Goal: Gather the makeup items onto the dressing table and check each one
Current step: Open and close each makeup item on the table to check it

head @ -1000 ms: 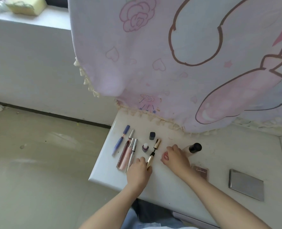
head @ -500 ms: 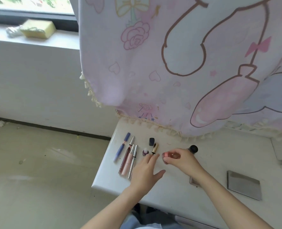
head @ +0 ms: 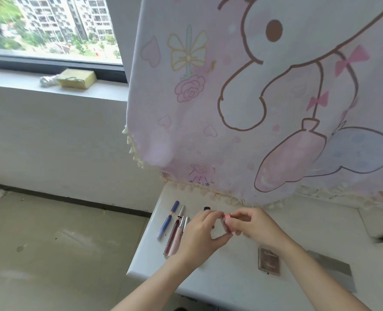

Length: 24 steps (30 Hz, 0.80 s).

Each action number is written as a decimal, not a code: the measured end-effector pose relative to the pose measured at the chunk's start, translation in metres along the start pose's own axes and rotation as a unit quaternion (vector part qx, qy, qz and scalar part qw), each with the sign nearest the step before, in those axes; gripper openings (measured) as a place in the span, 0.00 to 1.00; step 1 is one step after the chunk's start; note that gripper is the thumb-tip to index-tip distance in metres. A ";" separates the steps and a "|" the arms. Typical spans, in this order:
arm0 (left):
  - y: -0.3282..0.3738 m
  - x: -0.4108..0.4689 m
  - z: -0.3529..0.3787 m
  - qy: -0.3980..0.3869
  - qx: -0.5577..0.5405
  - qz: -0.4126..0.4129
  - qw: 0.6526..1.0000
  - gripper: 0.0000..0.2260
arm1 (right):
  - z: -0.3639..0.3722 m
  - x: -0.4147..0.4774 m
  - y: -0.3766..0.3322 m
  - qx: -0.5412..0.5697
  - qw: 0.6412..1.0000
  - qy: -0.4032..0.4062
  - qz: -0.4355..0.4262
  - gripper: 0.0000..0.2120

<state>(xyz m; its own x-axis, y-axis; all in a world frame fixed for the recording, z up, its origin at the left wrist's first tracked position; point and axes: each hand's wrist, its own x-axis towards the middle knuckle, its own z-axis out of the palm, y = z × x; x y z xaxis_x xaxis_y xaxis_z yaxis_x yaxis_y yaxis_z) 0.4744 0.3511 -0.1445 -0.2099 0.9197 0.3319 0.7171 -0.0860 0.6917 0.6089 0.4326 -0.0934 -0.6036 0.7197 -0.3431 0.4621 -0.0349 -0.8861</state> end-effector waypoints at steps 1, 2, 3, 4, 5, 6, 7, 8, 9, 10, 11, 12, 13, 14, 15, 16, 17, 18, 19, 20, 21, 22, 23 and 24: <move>0.001 0.000 -0.002 -0.001 -0.009 0.002 1.000 0.16 | 0.000 0.000 -0.002 -0.002 1.000 -0.002 -0.002 0.05; 0.001 0.000 -0.004 -0.004 -0.025 0.000 1.000 0.16 | 0.000 0.000 -0.003 -0.007 1.000 -0.003 -0.003 0.06; 0.002 0.000 -0.005 -0.007 -0.042 -0.006 0.999 0.17 | 0.000 0.001 -0.002 -0.016 1.000 -0.003 -0.006 0.08; 0.002 0.000 -0.006 -0.011 -0.057 -0.016 0.998 0.19 | 0.001 0.000 -0.003 -0.026 1.000 -0.003 -0.006 0.11; 0.003 0.000 -0.007 -0.018 -0.071 -0.029 0.997 0.21 | 0.002 0.000 -0.002 -0.029 1.000 -0.002 -0.006 0.12; 0.003 0.000 -0.008 -0.026 -0.084 -0.038 0.995 0.22 | 0.002 0.000 -0.002 -0.028 1.000 -0.003 -0.005 0.13; 0.004 0.000 -0.010 -0.032 -0.093 -0.043 0.994 0.22 | 0.003 0.000 -0.002 -0.026 1.000 -0.006 -0.006 0.12; 0.004 0.000 -0.011 -0.037 -0.099 -0.047 0.993 0.20 | 0.003 0.000 -0.003 -0.023 1.000 -0.009 -0.008 0.10; 0.004 0.001 -0.012 -0.043 -0.104 -0.054 0.992 0.17 | 0.003 -0.001 -0.004 -0.020 1.000 -0.014 -0.010 0.06; 0.004 0.001 -0.013 -0.050 -0.111 -0.067 0.990 0.14 | 0.003 -0.002 -0.006 -0.021 1.000 -0.017 -0.013 0.02; 0.005 0.001 -0.014 -0.054 -0.118 -0.078 0.988 0.13 | 0.002 -0.001 -0.006 -0.030 0.999 -0.018 -0.019 0.04; 0.006 0.001 -0.014 -0.056 -0.124 -0.085 0.987 0.12 | 0.001 -0.002 -0.008 -0.044 0.999 -0.019 -0.022 0.06; 0.007 0.001 -0.015 -0.054 -0.131 -0.088 0.986 0.12 | 0.001 -0.003 -0.010 -0.053 0.998 -0.021 -0.022 0.06; 0.009 0.001 -0.015 -0.048 -0.138 -0.092 0.985 0.12 | 0.000 -0.004 -0.012 -0.059 0.998 -0.023 -0.021 0.07; 0.010 0.002 -0.014 -0.044 -0.142 -0.097 0.984 0.13 | -0.001 -0.004 -0.014 -0.060 0.998 -0.027 -0.018 0.06; 0.011 0.003 -0.015 -0.040 -0.146 -0.100 0.983 0.15 | -0.003 -0.005 -0.017 -0.060 0.998 -0.024 -0.011 0.06; 0.012 0.004 -0.015 -0.037 -0.147 -0.102 0.983 0.18 | -0.005 -0.006 -0.019 -0.059 0.998 -0.014 -0.001 0.07; 0.012 0.005 -0.016 -0.033 -0.147 -0.102 0.983 0.19 | -0.007 -0.007 -0.022 -0.067 0.998 -0.001 0.007 0.08; 0.013 0.006 -0.017 -0.030 -0.145 -0.100 0.984 0.20 | -0.009 -0.007 -0.023 -0.075 0.997 0.009 0.011 0.11; 0.013 0.006 -0.019 -0.028 -0.141 -0.095 0.985 0.19 | -0.010 -0.008 -0.024 -0.077 0.997 0.013 0.015 0.15; 0.013 0.007 -0.020 -0.027 -0.136 -0.089 0.986 0.19 | -0.010 -0.009 -0.026 -0.076 0.997 0.013 0.022 0.17; 0.013 0.007 -0.022 -0.028 -0.132 -0.081 0.988 0.18 | -0.009 -0.010 -0.027 -0.076 0.997 0.009 0.026 0.16; 0.013 0.007 -0.023 -0.028 -0.129 -0.075 0.988 0.18 | -0.008 -0.010 -0.027 -0.078 0.997 0.005 0.026 0.13; 0.013 0.007 -0.023 -0.029 -0.128 -0.071 0.989 0.18 | -0.007 -0.010 -0.028 -0.076 0.997 0.000 0.022 0.09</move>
<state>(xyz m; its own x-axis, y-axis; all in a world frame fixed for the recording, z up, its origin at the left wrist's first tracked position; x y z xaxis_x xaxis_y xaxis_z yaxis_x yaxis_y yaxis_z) 0.4670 0.3471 -0.1181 -0.2538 0.9489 0.1873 0.4901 -0.0408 0.8707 0.6067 0.4308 -0.0629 -0.5807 0.7198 -0.3803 0.5813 0.0397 -0.8127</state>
